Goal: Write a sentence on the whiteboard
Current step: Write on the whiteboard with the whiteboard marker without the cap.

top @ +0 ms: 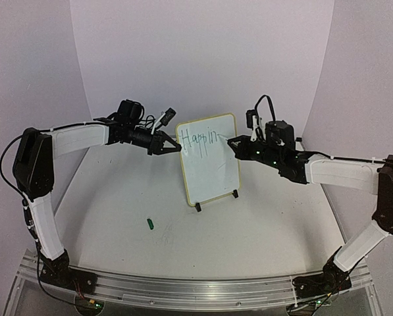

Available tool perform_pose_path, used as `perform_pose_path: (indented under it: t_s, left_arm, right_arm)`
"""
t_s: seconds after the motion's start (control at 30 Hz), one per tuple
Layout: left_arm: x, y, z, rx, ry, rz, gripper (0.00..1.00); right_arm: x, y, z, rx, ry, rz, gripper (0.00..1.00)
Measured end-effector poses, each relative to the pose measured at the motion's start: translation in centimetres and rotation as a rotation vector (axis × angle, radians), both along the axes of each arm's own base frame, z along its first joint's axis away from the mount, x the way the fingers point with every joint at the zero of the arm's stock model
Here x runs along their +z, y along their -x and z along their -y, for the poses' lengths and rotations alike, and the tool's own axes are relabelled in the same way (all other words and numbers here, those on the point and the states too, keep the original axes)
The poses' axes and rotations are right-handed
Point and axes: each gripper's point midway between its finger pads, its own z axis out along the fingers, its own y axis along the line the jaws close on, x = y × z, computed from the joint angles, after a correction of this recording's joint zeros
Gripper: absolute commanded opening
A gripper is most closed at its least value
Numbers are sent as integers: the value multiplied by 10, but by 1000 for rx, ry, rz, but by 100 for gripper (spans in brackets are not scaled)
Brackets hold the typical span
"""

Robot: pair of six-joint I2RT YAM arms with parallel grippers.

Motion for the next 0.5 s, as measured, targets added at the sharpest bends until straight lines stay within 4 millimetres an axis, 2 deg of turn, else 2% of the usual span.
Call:
perform_pose_path:
  t_s: [0.5]
  left_arm:
    - [0, 0, 0, 0, 0, 0, 0]
  right_arm:
    - [7, -4, 2, -16, 5, 12, 0]
